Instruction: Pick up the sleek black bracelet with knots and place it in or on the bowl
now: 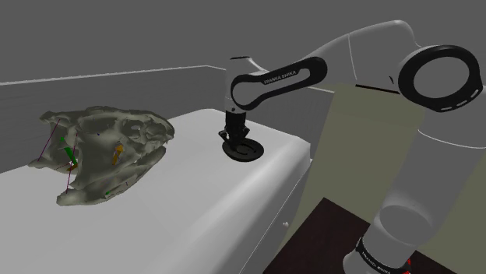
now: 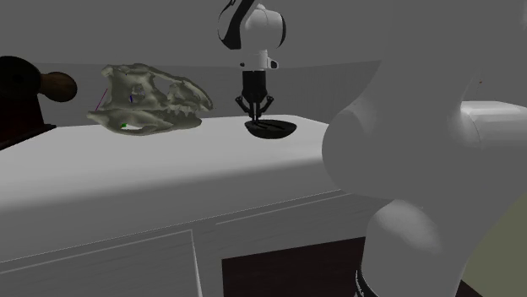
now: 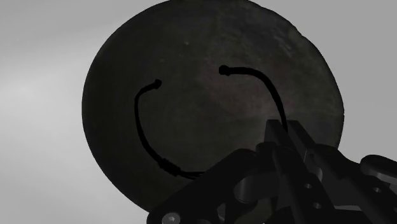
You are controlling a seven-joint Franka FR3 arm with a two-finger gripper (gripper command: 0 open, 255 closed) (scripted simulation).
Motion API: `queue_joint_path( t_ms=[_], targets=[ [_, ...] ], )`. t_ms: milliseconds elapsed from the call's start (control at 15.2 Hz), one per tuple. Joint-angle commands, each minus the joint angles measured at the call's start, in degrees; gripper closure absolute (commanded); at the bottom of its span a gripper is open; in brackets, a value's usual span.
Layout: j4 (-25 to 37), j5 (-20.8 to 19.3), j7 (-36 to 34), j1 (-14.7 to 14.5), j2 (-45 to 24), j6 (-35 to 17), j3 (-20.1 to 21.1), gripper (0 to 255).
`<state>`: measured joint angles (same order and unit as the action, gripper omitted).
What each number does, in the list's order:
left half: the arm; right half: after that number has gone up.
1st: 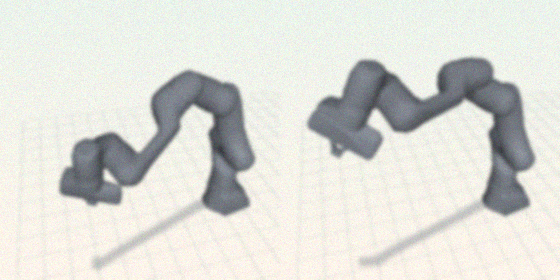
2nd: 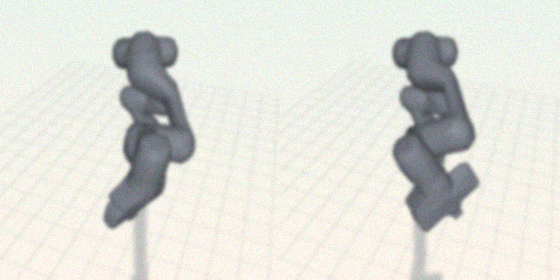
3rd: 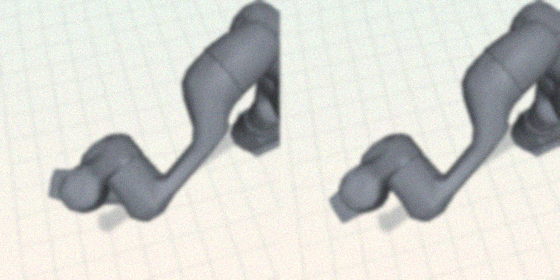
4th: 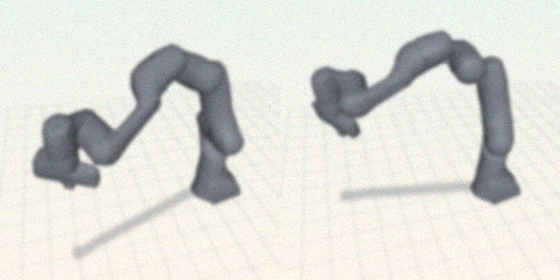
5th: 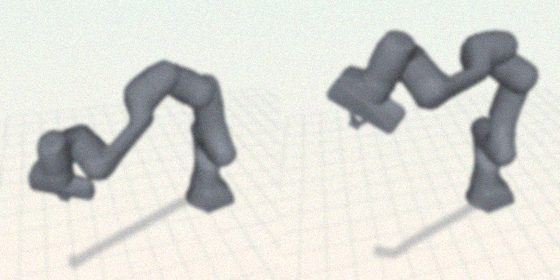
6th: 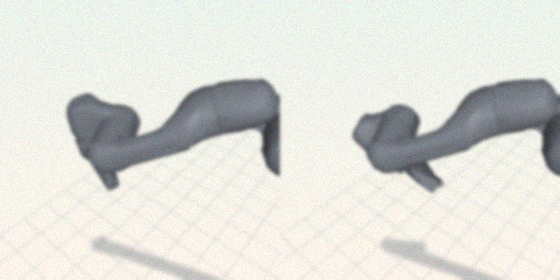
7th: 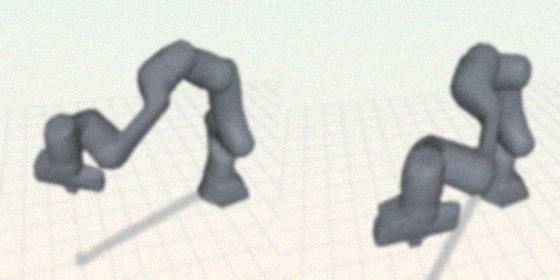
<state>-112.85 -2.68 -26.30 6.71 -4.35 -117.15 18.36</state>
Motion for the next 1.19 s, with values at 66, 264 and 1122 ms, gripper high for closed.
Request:
queue_joint_path(
  t_ms=[66, 264, 1122],
  targets=[
    [0.0, 0.0, 0.0, 0.0, 0.0, 0.0, 0.0, 0],
    [0.0, 0.0, 0.0, 0.0, 0.0, 0.0, 0.0, 0],
    [5.2, 0.8, 0.5, 0.1, 1.9, 7.0, 0.0, 0]
  ],
)
